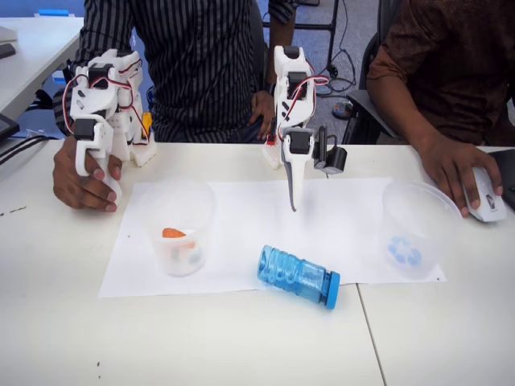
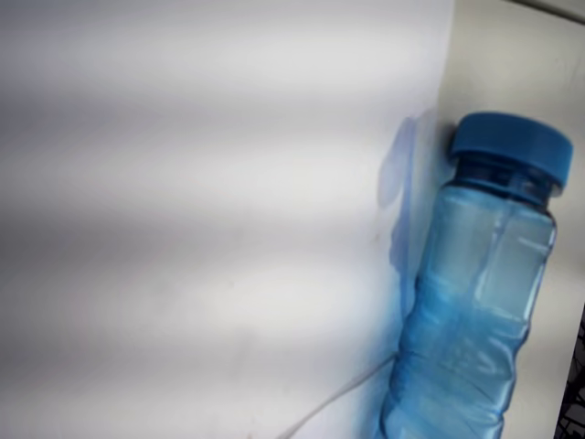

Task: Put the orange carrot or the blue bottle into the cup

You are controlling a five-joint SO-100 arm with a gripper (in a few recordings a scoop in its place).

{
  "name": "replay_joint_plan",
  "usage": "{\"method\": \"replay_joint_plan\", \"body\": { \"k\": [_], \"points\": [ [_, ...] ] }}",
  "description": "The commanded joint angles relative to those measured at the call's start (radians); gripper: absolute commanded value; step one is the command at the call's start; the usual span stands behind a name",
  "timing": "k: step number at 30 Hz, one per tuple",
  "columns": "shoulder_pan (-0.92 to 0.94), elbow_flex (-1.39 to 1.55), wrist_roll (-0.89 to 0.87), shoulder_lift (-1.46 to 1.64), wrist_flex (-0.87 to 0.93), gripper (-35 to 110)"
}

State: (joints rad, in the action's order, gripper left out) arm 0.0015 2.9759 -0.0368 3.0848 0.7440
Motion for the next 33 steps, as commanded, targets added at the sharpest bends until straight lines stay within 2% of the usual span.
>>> {"method": "replay_joint_plan", "body": {
  "k": [1, 25, 33],
  "points": [
    [0.028, 0.195, -0.014, 0.201, -0.035, 12],
    [0.028, 0.169, -0.008, 0.195, -0.029, 12],
    [0.031, -0.137, -0.015, 0.064, 0.179, 12]
  ]
}}
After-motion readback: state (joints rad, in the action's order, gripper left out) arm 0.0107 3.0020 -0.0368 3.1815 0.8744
